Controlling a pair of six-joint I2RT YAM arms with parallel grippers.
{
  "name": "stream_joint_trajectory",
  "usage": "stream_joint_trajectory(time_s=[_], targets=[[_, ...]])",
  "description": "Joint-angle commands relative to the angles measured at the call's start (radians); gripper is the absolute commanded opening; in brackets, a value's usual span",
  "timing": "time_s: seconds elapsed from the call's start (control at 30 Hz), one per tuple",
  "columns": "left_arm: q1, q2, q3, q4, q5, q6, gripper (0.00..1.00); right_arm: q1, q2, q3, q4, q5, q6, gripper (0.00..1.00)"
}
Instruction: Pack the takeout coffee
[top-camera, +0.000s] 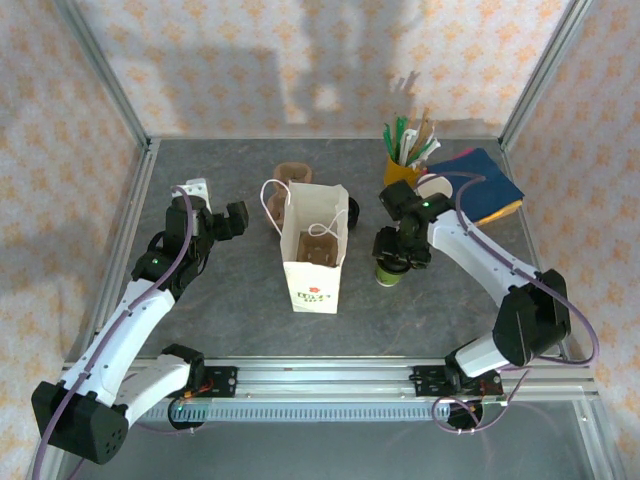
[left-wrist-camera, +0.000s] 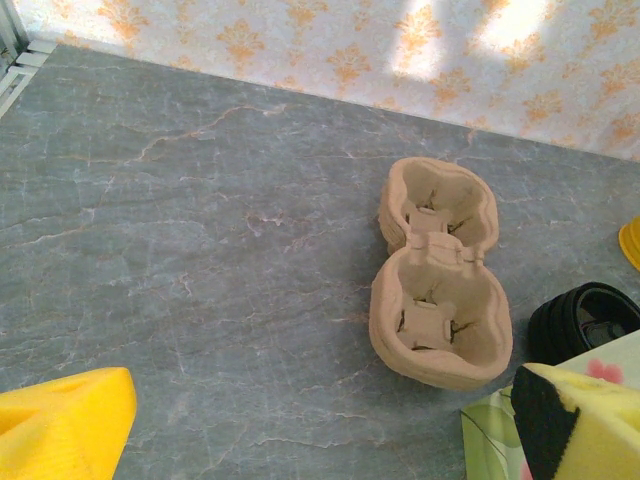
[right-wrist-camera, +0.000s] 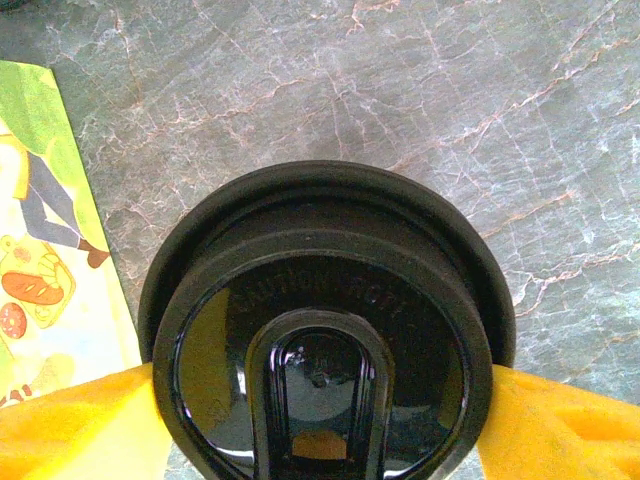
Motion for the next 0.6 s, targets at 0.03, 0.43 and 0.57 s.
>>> stream_joint_trajectory(time_s=[0.03, 0.43, 0.57], targets=[[0.006, -0.014, -0.018, 0.031, -0.013, 0.01, 0.98, 0.005, 0.03, 0.043, -0.04, 0.002, 0.011, 0.77], [0.008, -0.014, -0.02, 0.03, -0.008, 0.011, 0.98, -0.011, 0.084, 0.097, -0.057, 0.003, -0.027, 0.76], [0.008, -0.012, -0.021, 0.031, -0.009, 0.011, 0.98, -0.011, 0.089, 0.092, -0.072, -0.019, -0.051, 0.76]])
